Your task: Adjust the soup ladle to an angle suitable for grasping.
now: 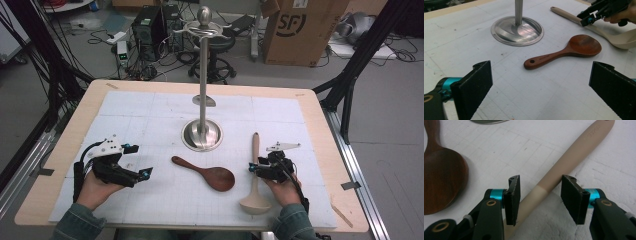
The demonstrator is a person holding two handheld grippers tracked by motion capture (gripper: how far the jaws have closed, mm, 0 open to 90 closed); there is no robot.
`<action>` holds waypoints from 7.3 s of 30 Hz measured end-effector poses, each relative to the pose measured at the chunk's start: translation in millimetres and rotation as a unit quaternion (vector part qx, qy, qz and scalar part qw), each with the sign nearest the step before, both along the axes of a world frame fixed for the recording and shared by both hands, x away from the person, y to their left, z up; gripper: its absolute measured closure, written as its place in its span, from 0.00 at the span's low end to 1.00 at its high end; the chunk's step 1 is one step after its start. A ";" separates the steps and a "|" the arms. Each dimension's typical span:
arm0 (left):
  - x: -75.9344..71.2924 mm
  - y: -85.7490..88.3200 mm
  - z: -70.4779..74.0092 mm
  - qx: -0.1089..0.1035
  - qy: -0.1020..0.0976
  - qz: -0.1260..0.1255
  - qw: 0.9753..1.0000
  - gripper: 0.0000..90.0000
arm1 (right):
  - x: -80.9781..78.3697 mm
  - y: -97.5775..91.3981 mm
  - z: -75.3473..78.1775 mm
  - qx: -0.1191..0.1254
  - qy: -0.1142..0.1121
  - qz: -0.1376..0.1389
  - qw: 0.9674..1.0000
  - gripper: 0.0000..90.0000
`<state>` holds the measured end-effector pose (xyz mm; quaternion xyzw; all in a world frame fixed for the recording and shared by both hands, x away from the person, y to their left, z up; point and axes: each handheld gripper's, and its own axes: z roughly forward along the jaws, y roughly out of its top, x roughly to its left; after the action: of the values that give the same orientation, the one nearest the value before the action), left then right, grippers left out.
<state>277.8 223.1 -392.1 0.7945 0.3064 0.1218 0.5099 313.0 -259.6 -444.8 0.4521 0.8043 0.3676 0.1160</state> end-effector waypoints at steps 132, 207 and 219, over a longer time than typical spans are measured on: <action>0.1 -2.7 -1.5 0.008 -0.002 -0.003 1.000 0.06 | 1.1 15.8 14.8 -0.047 0.102 0.149 0.982 0.75; 0.7 -2.5 -1.6 0.011 -0.003 -0.001 1.000 0.06 | 8.8 26.7 48.4 0.046 0.065 0.271 0.959 0.87; 0.5 -2.0 -1.4 0.009 -0.004 -0.001 1.000 0.06 | 5.2 18.4 69.9 0.085 -0.012 0.240 0.967 0.88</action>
<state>278.3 221.0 -393.6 0.7988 0.3029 0.1271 0.5040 318.1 -241.1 -374.9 0.2499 0.8536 0.4571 -0.0049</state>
